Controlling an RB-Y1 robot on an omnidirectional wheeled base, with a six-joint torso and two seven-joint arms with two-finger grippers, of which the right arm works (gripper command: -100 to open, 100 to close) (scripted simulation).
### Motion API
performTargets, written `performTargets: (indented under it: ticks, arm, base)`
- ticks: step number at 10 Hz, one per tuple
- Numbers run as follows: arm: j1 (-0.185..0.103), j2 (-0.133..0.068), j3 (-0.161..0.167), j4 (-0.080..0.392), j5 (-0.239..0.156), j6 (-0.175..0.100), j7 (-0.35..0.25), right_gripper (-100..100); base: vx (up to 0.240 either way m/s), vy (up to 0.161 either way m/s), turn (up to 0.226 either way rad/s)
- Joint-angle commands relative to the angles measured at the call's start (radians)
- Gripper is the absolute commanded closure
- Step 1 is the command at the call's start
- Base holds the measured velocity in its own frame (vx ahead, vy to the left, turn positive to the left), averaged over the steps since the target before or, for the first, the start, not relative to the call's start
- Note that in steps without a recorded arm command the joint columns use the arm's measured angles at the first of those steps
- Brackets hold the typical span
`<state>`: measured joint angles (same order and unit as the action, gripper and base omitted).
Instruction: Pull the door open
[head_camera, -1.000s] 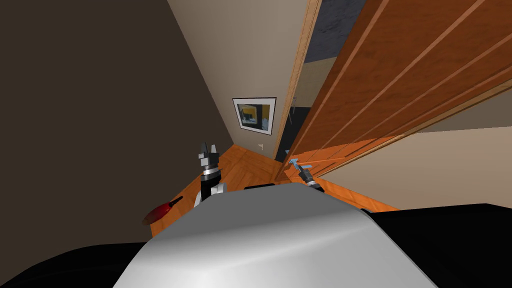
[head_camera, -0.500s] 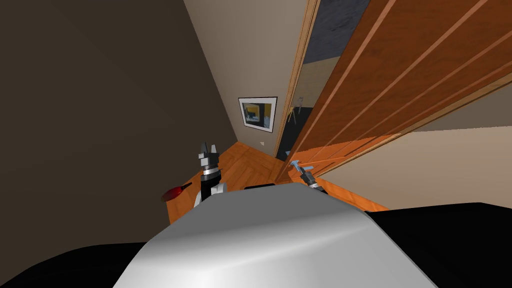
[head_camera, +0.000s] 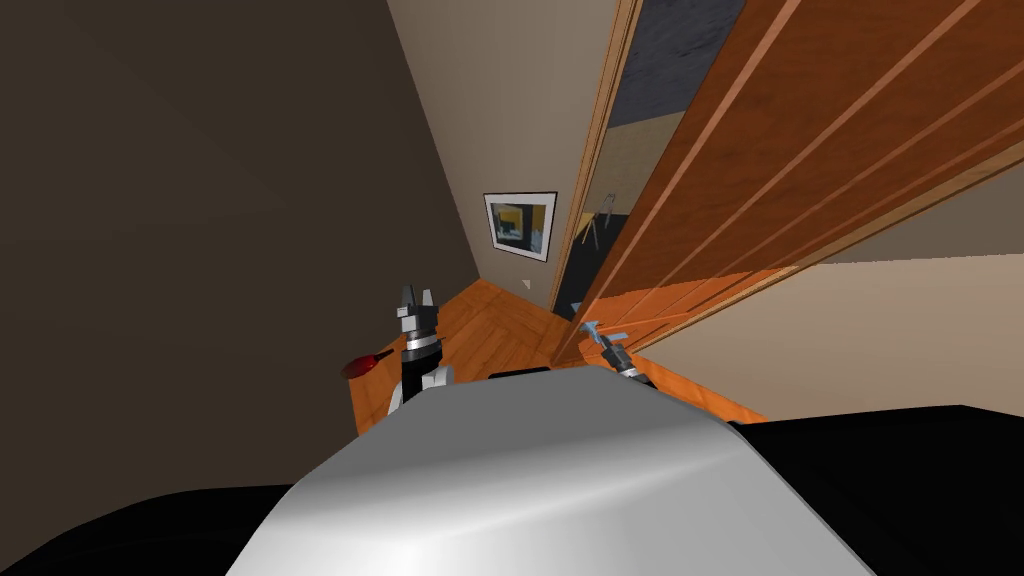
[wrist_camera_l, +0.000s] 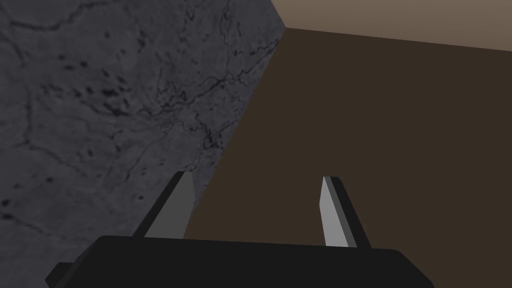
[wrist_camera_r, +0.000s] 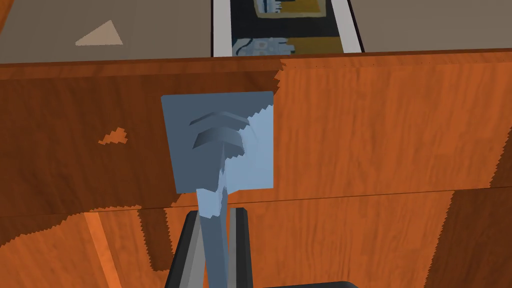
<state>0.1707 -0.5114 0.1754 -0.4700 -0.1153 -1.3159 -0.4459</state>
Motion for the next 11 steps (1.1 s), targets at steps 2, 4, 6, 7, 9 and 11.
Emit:
performTargets:
  ticks: [2, 4, 6, 7, 9, 11]
  arm:
    - [-0.009, -0.002, 0.002, 0.013, 0.001, -0.005, -0.003, 100]
    - [-0.018, -0.002, 0.003, 0.023, 0.002, -0.009, -0.006, 100]
    - [-0.026, -0.003, 0.005, 0.033, 0.004, -0.012, -0.008, 100]
    - [-0.03, -0.004, 0.005, 0.038, 0.004, -0.014, -0.009, 100]
    - [-0.037, -0.004, 0.006, 0.046, 0.005, -0.016, -0.011, 100]
    - [-0.035, -0.001, 0.01, 0.037, 0.007, -0.01, -0.01, 100]
  base:
    - [-0.211, -0.061, 0.151]
    - [-0.204, -0.09, 0.158]
    - [-0.204, -0.089, 0.161]
    - [-0.222, -0.089, 0.172]
    - [-0.202, -0.047, 0.134]
    - [-0.125, -0.044, 0.052]
